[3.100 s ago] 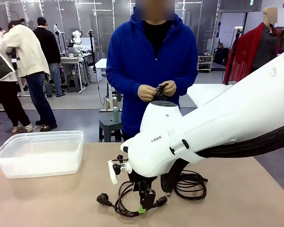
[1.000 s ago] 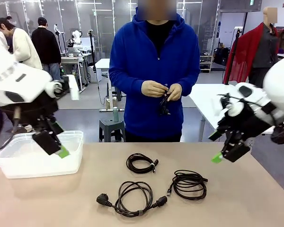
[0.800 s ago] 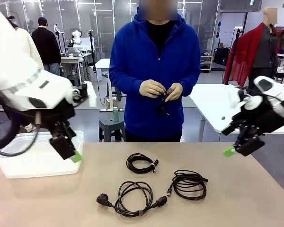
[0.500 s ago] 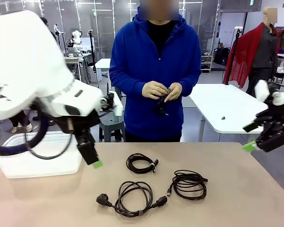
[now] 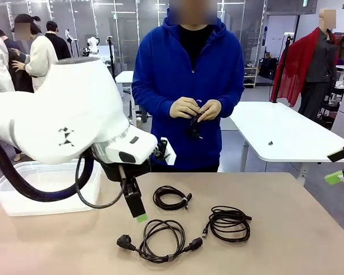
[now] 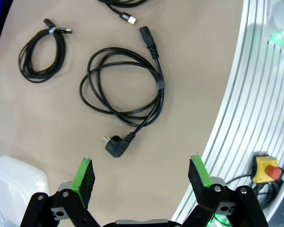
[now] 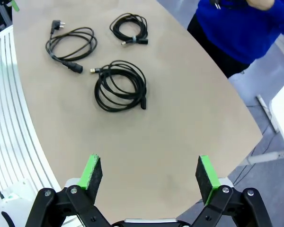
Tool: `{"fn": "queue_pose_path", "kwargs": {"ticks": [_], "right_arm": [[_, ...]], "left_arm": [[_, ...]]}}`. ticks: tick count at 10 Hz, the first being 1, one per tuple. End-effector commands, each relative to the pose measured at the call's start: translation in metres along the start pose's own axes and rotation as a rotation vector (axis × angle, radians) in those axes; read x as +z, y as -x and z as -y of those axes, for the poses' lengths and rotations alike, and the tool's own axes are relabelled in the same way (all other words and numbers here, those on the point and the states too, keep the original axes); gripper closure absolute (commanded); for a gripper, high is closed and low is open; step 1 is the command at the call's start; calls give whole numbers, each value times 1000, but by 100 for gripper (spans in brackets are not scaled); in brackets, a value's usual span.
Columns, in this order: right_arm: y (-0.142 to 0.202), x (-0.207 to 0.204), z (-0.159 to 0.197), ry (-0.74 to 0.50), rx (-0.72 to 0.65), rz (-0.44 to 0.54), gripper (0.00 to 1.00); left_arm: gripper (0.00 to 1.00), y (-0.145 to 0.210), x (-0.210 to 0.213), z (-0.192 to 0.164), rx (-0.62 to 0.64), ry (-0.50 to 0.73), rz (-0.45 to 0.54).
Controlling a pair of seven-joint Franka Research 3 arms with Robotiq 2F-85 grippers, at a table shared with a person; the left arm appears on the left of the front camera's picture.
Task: Organize and store the cables.
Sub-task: Place the Power Cable into the Organizing box.
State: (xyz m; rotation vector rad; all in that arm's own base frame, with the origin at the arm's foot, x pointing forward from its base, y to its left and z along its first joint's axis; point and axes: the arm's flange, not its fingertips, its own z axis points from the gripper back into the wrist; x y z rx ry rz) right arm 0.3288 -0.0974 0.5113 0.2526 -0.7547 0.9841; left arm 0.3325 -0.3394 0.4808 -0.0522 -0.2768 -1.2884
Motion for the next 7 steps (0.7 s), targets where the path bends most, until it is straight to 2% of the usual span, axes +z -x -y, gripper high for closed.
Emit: {"fn": "queue_pose_path", "kwargs": {"ticks": [1,4,5,6,7], "right_arm": [[35,-24,-23,-16,-14,-20,0],[48,-37,-15,-37,-44,-25,0],[24,-13,10,-27,-47,-25,0],[24,-13,10,-27,-47,-25,0],[24,-13,10,-27,-47,-25,0]], "left_arm": [[0,-8,-9,-4,-29,-5,11],[0,-7,-5,0,-27,12,28],[0,-5,3,-1,-18,-34,36],[0,-6,-11,3,-12,9,-6],[0,-6,-11,3,-12,9,-6]]}}
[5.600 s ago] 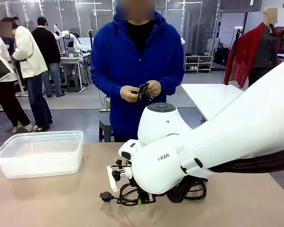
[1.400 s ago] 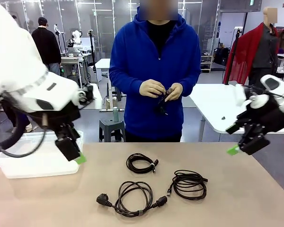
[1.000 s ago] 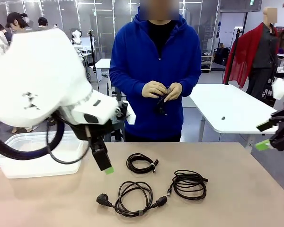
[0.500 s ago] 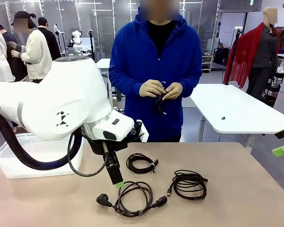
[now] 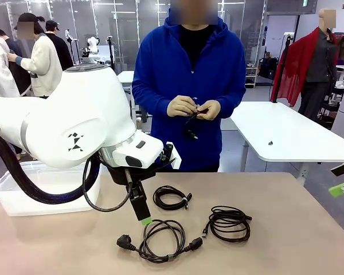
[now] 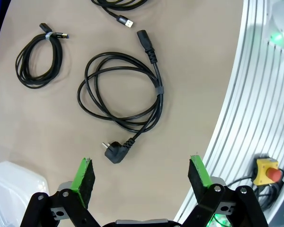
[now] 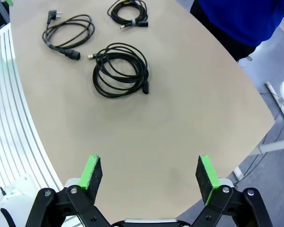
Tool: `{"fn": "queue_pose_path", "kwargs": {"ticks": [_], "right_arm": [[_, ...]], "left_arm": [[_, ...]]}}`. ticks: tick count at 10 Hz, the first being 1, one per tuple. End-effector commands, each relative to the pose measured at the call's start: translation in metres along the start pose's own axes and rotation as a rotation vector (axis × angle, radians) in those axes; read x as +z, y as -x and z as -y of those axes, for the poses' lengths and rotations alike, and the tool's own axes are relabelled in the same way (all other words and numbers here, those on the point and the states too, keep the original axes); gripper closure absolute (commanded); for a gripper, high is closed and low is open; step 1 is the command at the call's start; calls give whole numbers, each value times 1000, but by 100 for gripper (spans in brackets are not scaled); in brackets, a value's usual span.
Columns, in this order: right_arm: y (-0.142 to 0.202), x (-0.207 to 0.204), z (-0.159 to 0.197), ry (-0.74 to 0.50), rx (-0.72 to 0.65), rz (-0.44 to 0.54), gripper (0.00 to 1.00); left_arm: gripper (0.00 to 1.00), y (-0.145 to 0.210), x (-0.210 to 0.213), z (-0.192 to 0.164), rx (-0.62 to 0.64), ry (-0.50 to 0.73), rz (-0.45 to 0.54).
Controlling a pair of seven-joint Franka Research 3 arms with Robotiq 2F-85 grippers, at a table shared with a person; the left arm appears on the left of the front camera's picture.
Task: Organize and store the cables.
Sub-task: Place the Power Cable into the Organizing box.
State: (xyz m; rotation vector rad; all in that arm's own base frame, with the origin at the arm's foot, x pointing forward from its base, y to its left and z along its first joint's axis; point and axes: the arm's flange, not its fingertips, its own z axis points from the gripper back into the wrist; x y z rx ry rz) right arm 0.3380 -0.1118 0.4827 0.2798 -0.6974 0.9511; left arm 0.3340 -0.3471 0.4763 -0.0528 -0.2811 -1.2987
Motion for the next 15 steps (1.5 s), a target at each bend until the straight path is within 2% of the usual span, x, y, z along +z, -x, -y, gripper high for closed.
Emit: {"fn": "queue_pose_path", "kwargs": {"ticks": [1,4,5,8,15], "right_arm": [[-1,4,-2,5,4,11,0],[-1,4,-2,5,4,11,0],[-1,4,-2,5,4,11,0],[-1,4,-2,5,4,11,0],[-1,4,-2,5,4,11,0]], "left_arm": [[0,1,-5,1,-2,9,-10],[0,0,-3,1,-1,5,-6],[0,-6,-14,0,9,4,13],[0,-31,-46,3,-45,-4,-24],[0,-44,-106,30,-62,-10,-94]]}}
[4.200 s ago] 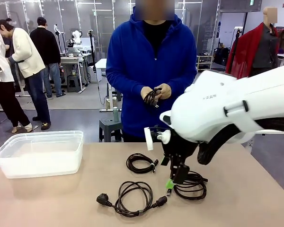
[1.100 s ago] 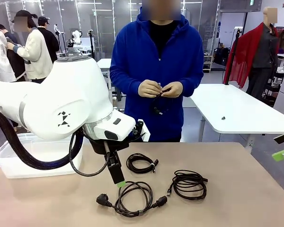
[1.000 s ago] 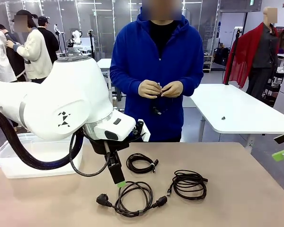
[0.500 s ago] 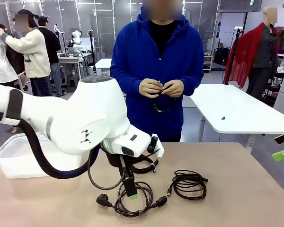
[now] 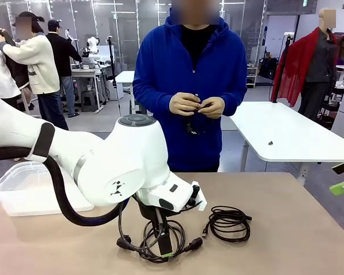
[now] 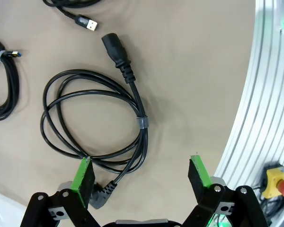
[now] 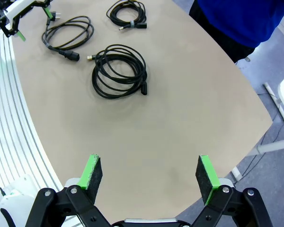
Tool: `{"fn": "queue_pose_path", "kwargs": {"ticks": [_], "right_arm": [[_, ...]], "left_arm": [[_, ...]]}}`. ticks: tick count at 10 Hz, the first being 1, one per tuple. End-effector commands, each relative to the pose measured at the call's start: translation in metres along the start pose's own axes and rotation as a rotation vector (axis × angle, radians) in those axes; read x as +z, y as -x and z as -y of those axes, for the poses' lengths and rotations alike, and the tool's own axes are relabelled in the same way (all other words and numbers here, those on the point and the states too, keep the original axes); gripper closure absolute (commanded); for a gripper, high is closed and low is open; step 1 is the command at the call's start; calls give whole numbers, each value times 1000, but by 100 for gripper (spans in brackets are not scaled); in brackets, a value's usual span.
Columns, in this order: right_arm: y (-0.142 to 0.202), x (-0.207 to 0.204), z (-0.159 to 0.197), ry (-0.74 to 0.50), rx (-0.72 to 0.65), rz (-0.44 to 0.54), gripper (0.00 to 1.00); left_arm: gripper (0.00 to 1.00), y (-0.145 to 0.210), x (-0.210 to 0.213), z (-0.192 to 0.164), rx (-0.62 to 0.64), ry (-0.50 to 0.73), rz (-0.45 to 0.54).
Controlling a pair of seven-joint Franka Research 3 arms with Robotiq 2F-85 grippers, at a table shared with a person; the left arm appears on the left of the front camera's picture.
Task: Organize and store the cables.
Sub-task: Place the Power Cable into the Organizing box.
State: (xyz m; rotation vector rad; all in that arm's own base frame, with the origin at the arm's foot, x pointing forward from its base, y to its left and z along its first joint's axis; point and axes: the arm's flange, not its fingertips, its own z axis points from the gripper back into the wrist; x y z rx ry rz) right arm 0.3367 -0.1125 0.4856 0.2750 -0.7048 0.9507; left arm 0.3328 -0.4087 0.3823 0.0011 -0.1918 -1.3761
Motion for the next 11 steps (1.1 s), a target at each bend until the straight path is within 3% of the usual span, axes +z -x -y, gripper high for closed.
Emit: {"fn": "queue_pose_path", "kwargs": {"ticks": [1,11], "right_arm": [[-1,1,-2,-2,1,7,0],[-1,1,-2,-2,1,7,0]], "left_arm": [[0,-4,-12,5,25,-18,-1],[0,5,-33,16,34,10,-13]]}}
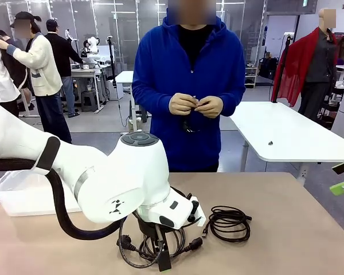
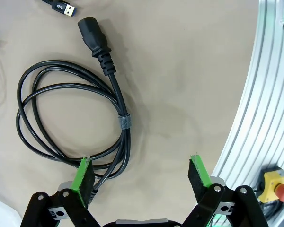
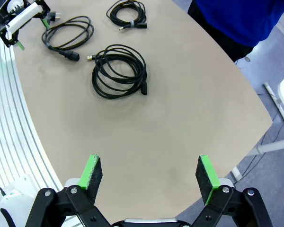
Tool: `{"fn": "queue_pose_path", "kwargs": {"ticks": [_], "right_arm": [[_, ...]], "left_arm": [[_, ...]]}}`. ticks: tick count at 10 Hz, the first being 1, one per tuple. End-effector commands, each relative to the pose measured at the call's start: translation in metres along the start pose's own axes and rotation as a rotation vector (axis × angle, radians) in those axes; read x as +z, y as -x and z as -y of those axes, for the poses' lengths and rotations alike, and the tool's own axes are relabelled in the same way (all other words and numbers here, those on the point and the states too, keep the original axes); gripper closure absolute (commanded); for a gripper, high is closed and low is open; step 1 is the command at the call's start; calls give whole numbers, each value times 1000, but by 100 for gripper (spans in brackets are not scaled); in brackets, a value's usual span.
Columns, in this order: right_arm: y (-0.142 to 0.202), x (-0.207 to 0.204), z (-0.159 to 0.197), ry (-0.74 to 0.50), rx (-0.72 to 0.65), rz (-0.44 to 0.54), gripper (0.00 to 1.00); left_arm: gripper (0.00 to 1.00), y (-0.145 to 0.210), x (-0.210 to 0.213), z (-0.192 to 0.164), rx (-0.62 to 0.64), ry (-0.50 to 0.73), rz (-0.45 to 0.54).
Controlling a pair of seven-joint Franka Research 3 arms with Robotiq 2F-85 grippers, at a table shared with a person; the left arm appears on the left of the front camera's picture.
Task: Organize and store the cables.
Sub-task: Place the Power Cable into the Organizing box.
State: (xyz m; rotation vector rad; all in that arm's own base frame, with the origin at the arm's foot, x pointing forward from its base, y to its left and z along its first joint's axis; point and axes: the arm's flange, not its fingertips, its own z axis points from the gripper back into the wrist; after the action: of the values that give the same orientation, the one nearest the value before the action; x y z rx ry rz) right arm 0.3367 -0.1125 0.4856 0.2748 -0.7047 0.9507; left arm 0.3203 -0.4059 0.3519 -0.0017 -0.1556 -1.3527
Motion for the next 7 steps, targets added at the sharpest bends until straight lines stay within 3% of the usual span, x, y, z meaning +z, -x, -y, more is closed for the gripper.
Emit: {"fn": "queue_pose_path", "kwargs": {"ticks": [1,7], "right_arm": [[-1,1,-2,-2,1,7,0],[-1,1,-2,-2,1,7,0]], "left_arm": [[0,-8,-5,-2,7,-16,20],[0,-24,-21,-19,5,33,17]]}}
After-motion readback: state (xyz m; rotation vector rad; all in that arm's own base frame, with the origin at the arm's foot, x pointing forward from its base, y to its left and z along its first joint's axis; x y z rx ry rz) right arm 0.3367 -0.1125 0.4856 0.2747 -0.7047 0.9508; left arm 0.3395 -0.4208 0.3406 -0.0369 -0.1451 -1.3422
